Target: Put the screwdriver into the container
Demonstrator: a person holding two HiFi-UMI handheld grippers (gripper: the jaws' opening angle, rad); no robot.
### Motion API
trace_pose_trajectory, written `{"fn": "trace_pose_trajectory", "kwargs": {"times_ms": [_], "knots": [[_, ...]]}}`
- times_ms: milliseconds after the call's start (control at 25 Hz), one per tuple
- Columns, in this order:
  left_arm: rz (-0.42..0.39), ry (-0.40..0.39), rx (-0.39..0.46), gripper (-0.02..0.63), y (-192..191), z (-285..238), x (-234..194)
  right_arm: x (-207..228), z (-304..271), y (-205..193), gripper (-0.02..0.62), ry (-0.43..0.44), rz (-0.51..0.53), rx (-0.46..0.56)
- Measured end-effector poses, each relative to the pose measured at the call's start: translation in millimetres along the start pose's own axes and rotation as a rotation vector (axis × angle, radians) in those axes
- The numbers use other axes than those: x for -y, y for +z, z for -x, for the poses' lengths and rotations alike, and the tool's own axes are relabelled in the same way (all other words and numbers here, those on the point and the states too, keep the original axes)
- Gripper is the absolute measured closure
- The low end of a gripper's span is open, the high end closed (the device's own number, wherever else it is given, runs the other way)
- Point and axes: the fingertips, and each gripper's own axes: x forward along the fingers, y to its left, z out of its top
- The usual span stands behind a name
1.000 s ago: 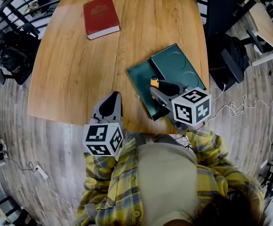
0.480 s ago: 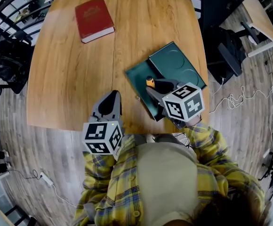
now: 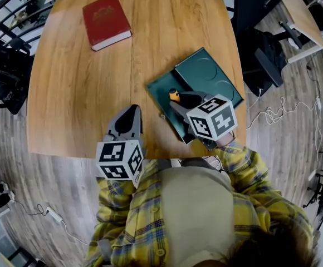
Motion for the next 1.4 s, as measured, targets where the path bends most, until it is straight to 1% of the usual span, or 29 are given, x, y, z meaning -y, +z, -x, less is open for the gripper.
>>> {"fn": "trace_pose_trajectory", "kwargs": {"times_ms": [400, 880, 1160, 1400], "knots": [[0.003, 0.001, -0.03, 0.588, -8.2, -7.7, -13.4, 0.6, -19.7, -0.7, 0.433, -0.058, 0.044, -0.063], [0.028, 0.002, -0.051, 0.588, -14.8, -16.8, -24.5, 4.9, -40.3, -6.3, 0.433, -0.096, 0.056, -0.113], [0.042, 0.007, -0.07, 0.588, -21.8, -20.3, -29.2, 8.2, -49.3, -10.5, 0.433, -0.104, 0.057, -0.134], [0.055, 0.007, -0.082, 0.588, -26.4, -24.8, -31.2, 13.6, -58.7, -13.0, 0.433, -0.126, 0.093, -0.154]]}}
